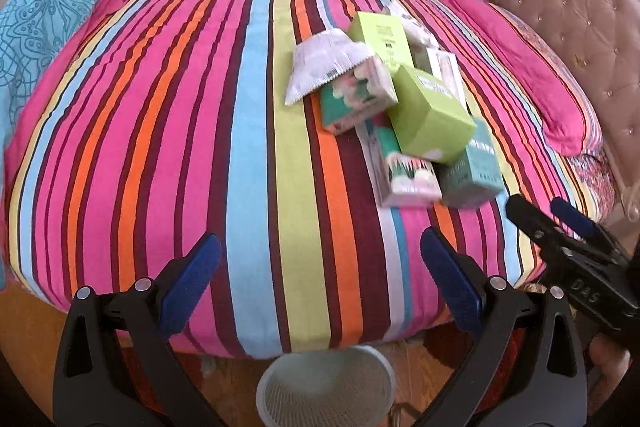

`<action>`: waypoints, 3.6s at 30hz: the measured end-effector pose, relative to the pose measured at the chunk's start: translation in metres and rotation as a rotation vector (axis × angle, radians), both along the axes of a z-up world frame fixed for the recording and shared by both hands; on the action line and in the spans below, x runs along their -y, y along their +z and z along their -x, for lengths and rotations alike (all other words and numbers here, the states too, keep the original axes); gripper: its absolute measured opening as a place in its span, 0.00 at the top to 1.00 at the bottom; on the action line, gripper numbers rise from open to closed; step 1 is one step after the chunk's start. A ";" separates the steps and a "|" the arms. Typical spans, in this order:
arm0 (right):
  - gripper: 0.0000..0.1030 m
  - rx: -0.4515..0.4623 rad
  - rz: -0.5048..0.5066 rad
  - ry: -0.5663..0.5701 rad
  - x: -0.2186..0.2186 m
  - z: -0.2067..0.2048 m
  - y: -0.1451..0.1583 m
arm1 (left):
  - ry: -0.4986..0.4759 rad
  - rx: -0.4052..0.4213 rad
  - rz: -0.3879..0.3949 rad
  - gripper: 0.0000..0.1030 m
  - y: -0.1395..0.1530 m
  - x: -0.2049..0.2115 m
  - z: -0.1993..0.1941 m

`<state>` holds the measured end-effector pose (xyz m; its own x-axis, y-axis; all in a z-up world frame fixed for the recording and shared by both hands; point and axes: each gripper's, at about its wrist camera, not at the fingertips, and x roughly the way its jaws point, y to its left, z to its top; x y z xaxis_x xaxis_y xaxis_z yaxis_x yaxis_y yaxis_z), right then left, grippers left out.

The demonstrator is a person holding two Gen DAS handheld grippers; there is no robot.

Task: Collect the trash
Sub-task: 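Grasp the lime-green box with the left tool while the right tool grasps the teal box, then carry the lime-green box with the left tool while the right tool carries the teal box over the wastebasket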

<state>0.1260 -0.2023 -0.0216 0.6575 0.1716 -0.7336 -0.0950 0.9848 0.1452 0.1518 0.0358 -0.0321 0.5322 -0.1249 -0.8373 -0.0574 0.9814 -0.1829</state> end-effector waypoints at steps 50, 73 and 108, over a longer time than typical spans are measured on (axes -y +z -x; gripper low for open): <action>0.55 -0.060 -0.024 0.032 0.037 -0.043 -0.037 | -0.116 -0.045 0.029 0.38 -0.022 0.090 -0.106; 0.56 -0.114 -0.153 0.021 0.053 0.061 -0.010 | -0.212 0.016 0.097 0.39 0.015 0.055 0.035; 0.55 -0.938 -0.276 0.091 -0.010 0.110 -0.219 | -0.206 -0.736 0.064 0.39 -0.219 0.030 0.139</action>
<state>0.0161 -0.1923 -0.2401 -0.1956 0.4364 -0.8782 0.1022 0.8997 0.4243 0.0124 0.0058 -0.2514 -0.1991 -0.2213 -0.9547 -0.0040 0.9743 -0.2250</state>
